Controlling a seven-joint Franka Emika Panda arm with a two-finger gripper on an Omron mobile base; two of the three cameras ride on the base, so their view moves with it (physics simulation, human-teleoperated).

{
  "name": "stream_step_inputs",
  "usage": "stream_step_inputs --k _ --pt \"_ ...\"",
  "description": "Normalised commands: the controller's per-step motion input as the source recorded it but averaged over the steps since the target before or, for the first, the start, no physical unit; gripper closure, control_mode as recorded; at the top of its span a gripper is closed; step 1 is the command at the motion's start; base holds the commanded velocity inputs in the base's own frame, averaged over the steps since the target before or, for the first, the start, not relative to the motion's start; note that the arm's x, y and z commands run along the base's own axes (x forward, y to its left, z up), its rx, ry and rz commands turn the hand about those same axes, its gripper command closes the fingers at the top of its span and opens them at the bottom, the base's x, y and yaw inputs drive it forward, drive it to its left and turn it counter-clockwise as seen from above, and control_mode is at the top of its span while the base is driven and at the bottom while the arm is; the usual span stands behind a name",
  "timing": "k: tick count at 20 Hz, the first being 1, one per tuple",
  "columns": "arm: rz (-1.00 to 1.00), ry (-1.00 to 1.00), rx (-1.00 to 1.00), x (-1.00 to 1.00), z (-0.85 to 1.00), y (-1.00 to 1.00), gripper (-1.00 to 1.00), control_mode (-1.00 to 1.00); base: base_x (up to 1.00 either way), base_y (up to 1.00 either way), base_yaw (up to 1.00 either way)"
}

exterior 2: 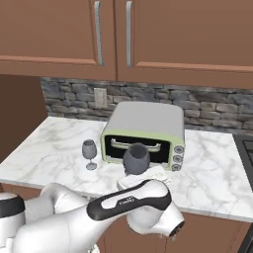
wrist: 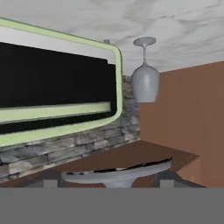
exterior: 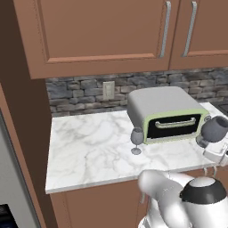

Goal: Retrieve the wine glasses from the counter and place one next to each plate.

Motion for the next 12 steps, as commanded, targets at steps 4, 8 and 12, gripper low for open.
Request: stream_step_inputs --k 4,8,12 --pt "-0.27 0.12 -0.05 -0.68 0.62 0.28 1.00 -1.00 0.00 0.00 0.00" --pt "-0.15 0.04 -0.07 -0.65 0.67 0.42 1.00 -1.00 0.00 0.00 0.00" --pt "-0.04 0.00 -0.07 -0.22 0.61 0.21 1.00 -1.00 0.00 0.00 0.00"
